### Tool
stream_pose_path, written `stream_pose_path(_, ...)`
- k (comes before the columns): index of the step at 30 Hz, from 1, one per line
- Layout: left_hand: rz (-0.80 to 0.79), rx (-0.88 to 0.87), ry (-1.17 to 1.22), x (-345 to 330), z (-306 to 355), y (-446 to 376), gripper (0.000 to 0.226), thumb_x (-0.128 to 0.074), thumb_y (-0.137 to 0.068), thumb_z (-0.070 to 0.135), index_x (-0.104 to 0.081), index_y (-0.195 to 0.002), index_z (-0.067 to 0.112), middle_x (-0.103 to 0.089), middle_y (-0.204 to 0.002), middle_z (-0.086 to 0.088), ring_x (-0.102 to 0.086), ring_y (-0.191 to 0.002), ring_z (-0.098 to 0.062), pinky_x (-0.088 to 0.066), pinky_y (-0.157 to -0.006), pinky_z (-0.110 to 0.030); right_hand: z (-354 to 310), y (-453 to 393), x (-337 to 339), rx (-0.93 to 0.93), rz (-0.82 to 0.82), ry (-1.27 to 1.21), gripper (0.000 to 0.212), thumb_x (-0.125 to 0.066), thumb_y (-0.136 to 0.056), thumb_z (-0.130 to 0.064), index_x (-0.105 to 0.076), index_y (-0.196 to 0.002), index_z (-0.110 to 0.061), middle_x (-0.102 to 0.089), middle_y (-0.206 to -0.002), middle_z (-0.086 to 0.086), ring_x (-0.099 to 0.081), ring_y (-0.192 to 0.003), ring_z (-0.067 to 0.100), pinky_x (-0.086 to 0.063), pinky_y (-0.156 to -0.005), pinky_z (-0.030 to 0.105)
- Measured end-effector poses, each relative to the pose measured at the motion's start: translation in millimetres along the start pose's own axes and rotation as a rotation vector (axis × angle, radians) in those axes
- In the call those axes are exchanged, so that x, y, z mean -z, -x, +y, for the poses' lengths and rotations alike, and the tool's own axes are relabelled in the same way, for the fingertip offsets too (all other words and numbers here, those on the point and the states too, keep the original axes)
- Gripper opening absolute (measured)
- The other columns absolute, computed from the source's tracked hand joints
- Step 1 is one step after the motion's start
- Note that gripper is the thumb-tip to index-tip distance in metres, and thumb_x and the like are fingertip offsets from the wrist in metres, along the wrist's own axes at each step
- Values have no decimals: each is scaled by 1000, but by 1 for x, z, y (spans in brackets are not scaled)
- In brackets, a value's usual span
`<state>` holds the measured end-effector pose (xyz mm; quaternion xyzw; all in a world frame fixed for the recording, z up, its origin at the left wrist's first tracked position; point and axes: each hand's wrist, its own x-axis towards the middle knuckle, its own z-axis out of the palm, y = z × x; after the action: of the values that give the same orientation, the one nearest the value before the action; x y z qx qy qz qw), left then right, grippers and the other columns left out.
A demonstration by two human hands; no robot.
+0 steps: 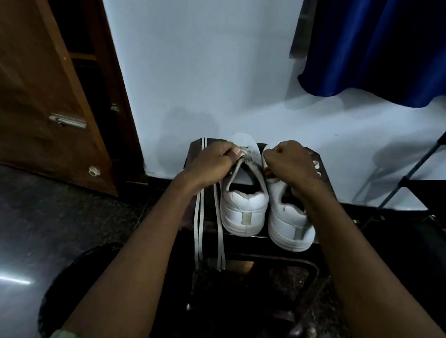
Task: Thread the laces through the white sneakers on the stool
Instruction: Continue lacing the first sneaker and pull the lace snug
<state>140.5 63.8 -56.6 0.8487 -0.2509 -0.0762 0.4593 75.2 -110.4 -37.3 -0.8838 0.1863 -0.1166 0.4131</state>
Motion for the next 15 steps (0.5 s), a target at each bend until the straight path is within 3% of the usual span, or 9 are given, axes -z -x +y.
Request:
stream_pose_path(4, -24, 146, 367, 1, 4, 1, 32, -47, -111, 20, -69, -88, 14, -66, -87, 2, -60, -83, -12, -48, -83, -33, -3, 3, -1, 35, -108, -214, 10, -69, -86, -14, -76, -88, -6, -74, -80, 13, -66, -73, 18, -55, -64, 37)
stream_pose_path(7, -21, 146, 519, 1, 9, -1, 35, -45, -111, 22, -70, -87, 18, -70, -83, 5, -64, -80, -11, -51, -79, -29, -3, 4, -2, 148, -141, -220, 6, -78, -87, -21, -80, -89, -16, -78, -88, 7, -68, -78, 14, -55, -72, 36)
stream_pose_path(11, 7, 179, 708, -2, 11, -2, 29, -63, -98, 42, -68, -81, 19, -70, -82, 3, -64, -73, -10, -49, -72, -25, 2, -2, -7, 211, -134, -113, 9, -80, -89, -22, -78, -86, -14, -77, -82, 4, -67, -75, 14, -58, -85, 46)
stream_pose_path(15, 12, 238, 882, -1, 8, -2, 29, -64, -98, 40, -63, -77, 20, -67, -83, -1, -63, -68, -13, -47, -59, -23, 3, -1, 1, 127, -188, -204, 19, -73, -98, -21, -72, -96, -2, -69, -84, 11, -60, -75, 15, -53, -73, 34)
